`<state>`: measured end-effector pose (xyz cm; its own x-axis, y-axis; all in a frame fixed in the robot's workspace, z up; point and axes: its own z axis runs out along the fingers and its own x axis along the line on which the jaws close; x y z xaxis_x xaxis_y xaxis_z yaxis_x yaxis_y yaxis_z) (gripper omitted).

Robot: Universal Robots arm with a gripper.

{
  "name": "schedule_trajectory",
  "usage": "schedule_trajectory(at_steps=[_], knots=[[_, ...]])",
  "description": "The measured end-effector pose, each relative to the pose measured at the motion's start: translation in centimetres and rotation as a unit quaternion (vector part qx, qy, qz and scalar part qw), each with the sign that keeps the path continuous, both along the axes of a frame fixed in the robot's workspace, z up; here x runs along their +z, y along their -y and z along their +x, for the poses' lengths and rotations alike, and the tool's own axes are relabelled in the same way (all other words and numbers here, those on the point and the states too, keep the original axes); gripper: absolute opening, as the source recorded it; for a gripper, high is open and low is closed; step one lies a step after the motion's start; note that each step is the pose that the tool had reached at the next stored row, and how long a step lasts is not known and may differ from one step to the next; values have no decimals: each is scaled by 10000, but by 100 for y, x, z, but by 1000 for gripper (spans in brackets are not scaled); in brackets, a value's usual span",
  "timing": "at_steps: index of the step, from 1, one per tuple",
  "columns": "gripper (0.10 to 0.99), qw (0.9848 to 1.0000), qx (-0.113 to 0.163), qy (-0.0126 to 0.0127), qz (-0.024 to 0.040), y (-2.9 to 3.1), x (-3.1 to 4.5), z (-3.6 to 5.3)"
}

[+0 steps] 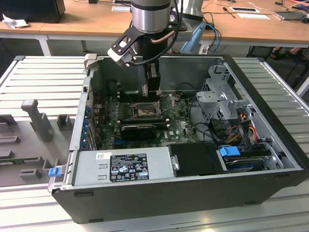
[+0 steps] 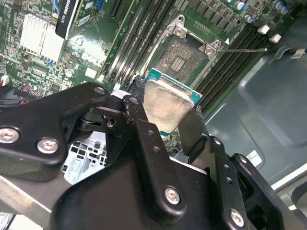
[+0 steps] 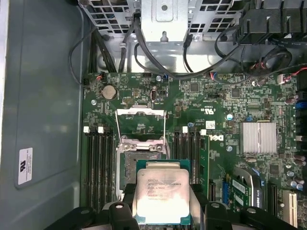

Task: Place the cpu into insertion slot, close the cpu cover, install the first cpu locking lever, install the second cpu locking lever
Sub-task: 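Place the cpu into insertion slot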

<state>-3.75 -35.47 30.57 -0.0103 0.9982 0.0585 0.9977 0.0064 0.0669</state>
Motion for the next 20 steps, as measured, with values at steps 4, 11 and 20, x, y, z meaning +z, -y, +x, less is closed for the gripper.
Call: schedule_trajectory(at_steps=[4, 11, 20], knots=[[525, 10000, 0, 0, 0, 0, -60, -1], [525, 10000, 16, -1, 1, 0, -171, -3], [525, 10000, 17, -9, 3, 0, -194, -3]])
